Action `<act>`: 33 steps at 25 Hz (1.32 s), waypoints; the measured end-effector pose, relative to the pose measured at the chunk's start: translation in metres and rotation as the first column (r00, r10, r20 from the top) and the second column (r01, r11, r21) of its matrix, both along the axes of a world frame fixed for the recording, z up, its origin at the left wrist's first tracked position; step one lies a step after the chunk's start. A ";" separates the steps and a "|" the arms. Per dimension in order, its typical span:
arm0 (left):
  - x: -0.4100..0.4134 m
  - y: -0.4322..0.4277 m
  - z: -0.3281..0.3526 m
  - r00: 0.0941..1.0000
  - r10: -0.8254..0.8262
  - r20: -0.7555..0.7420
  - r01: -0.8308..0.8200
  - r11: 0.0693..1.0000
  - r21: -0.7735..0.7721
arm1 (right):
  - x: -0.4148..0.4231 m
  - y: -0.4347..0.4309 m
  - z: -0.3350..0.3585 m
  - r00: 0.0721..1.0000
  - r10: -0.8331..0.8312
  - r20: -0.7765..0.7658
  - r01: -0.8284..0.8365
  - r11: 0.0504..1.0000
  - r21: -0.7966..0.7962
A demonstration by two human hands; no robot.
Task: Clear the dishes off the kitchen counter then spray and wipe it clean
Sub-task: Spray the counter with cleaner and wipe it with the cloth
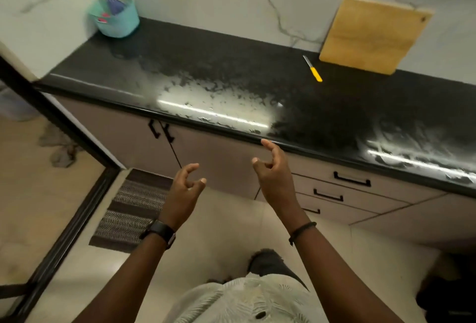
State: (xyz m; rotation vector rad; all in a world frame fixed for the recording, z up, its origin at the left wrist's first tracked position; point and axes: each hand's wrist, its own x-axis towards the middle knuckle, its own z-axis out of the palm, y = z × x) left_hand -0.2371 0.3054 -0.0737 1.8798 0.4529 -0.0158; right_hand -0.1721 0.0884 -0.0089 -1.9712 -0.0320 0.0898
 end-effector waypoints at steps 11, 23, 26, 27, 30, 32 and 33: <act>0.115 0.156 0.047 0.978 0.208 0.022 -0.208 0.978 0.028 | 0.174 0.187 0.003 0.987 0.161 -0.010 -0.158 0.980 0.123; 0.237 0.334 0.055 0.904 0.428 0.018 -0.428 0.903 0.032 | 0.363 0.413 -0.012 0.777 0.598 -0.196 -0.629 0.724 -0.285; 0.291 0.389 0.053 0.926 0.379 0.008 -0.379 0.925 0.028 | 0.407 0.466 -0.027 0.712 0.637 -0.297 -0.686 0.538 -0.490; 0.312 0.410 0.053 0.936 0.351 0.011 -0.351 0.936 0.036 | 0.419 0.484 -0.034 0.701 0.635 -0.326 -0.693 0.495 -0.525; 0.379 0.466 0.061 0.965 0.259 0.040 -0.262 0.958 0.117 | 0.443 0.520 -0.049 0.747 0.554 -0.367 -0.640 0.453 -0.620; 0.426 0.503 0.067 0.980 0.197 0.044 -0.201 0.968 0.151 | 0.453 0.538 -0.058 0.798 0.480 -0.364 -0.579 0.443 -0.685; 0.449 0.522 0.069 0.985 0.167 0.051 -0.173 0.971 0.166 | 0.458 0.544 -0.061 0.811 0.452 -0.371 -0.561 0.421 -0.713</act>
